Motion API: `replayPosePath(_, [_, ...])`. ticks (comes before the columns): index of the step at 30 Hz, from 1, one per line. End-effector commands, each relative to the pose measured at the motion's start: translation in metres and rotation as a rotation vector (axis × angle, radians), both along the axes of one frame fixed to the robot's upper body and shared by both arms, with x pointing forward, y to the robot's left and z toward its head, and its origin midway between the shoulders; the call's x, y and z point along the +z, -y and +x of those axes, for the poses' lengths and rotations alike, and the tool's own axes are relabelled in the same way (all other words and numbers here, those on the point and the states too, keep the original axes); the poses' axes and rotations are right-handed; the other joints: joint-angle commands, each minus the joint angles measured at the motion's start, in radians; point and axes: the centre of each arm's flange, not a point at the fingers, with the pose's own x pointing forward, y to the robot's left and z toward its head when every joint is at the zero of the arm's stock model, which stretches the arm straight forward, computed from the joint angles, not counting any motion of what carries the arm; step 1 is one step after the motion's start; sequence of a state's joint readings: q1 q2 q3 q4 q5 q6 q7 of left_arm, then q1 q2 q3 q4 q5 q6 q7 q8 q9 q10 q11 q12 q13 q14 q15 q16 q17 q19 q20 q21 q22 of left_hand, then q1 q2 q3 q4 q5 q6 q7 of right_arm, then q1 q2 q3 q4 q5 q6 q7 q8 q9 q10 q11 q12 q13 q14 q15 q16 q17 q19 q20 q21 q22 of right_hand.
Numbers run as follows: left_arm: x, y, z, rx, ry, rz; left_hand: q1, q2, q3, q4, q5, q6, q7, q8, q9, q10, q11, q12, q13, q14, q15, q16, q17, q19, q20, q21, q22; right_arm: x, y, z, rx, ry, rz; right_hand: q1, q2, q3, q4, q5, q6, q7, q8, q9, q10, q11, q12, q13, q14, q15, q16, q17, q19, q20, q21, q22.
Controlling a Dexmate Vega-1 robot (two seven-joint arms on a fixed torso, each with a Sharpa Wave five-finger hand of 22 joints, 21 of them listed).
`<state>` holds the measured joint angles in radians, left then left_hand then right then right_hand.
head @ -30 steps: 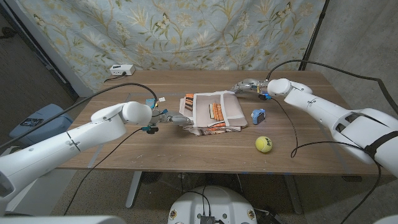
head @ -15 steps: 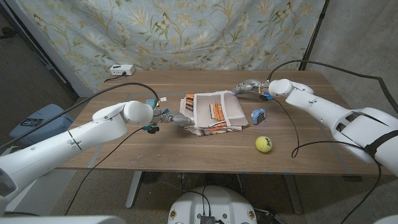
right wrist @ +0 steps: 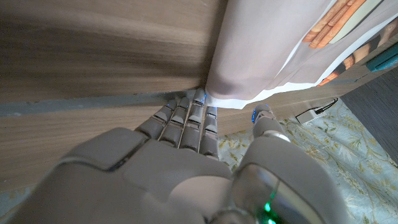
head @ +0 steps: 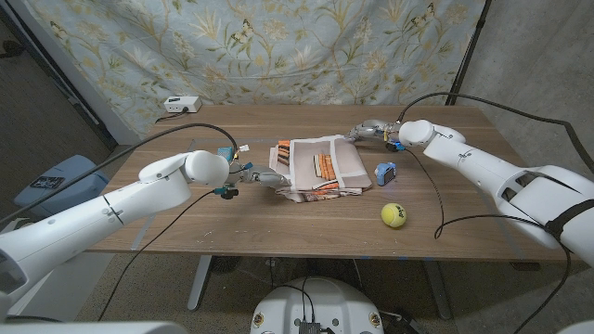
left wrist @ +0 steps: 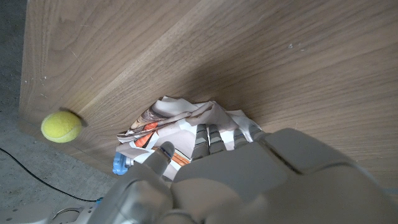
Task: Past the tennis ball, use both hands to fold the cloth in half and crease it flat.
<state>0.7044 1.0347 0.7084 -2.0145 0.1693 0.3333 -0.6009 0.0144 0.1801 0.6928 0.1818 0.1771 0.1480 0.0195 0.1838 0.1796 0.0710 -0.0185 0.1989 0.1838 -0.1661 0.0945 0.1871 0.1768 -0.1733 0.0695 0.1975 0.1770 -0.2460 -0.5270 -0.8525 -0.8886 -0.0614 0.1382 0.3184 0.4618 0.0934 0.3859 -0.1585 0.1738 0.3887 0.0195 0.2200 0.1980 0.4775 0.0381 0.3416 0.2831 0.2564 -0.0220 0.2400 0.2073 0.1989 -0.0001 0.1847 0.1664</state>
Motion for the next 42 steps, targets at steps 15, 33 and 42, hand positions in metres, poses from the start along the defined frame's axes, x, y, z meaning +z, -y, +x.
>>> replayPosePath(15, [-0.002, 0.0, 0.009, -0.02, -0.006, -0.006, 0.006, -0.008, 0.014, -0.007, 0.003, 0.008, -0.009, 0.003, 0.003, -0.007, -0.002, 0.003, 0.003, 0.002, 0.0, -0.001, -0.001, -0.14, -0.005, 0.003, 0.002, -0.005, -0.031, -0.005, -0.016, 0.044, 0.01, 0.087, -0.042, -0.015, -0.025, 0.011, 0.164, -0.018, 0.041, 0.015, 0.123, -0.03, 0.138, 0.077, 0.1, -0.016, 0.022, 0.024, -0.029, 0.031, 0.001, 0.001])
replayPosePath(33, [-0.005, 0.002, 0.007, -0.027, -0.005, -0.005, 0.015, -0.012, 0.021, -0.018, 0.003, 0.006, -0.017, 0.003, 0.003, -0.009, -0.006, 0.003, 0.003, 0.004, -0.001, -0.003, -0.004, -0.138, -0.005, 0.003, 0.002, -0.007, -0.042, -0.017, -0.036, 0.134, -0.018, 0.304, -0.073, -0.002, -0.014, 0.024, 0.375, -0.091, 0.127, 0.033, 0.317, -0.151, 0.29, 0.128, 0.226, -0.096, 0.087, 0.087, 0.027, 0.021, 0.01, 0.001])
replayPosePath(42, [-0.006, 0.003, 0.006, -0.035, -0.005, -0.002, 0.02, -0.014, 0.023, -0.024, 0.003, 0.006, -0.02, 0.003, 0.003, -0.01, -0.008, 0.003, 0.003, 0.005, -0.002, -0.004, -0.006, -0.137, -0.006, 0.003, 0.001, -0.003, -0.046, -0.023, -0.034, 0.171, -0.03, 0.331, -0.071, -0.004, -0.013, 0.025, 0.412, -0.102, 0.144, 0.033, 0.351, -0.164, 0.308, 0.129, 0.262, -0.116, 0.11, 0.105, 0.048, 0.014, 0.013, 0.001])
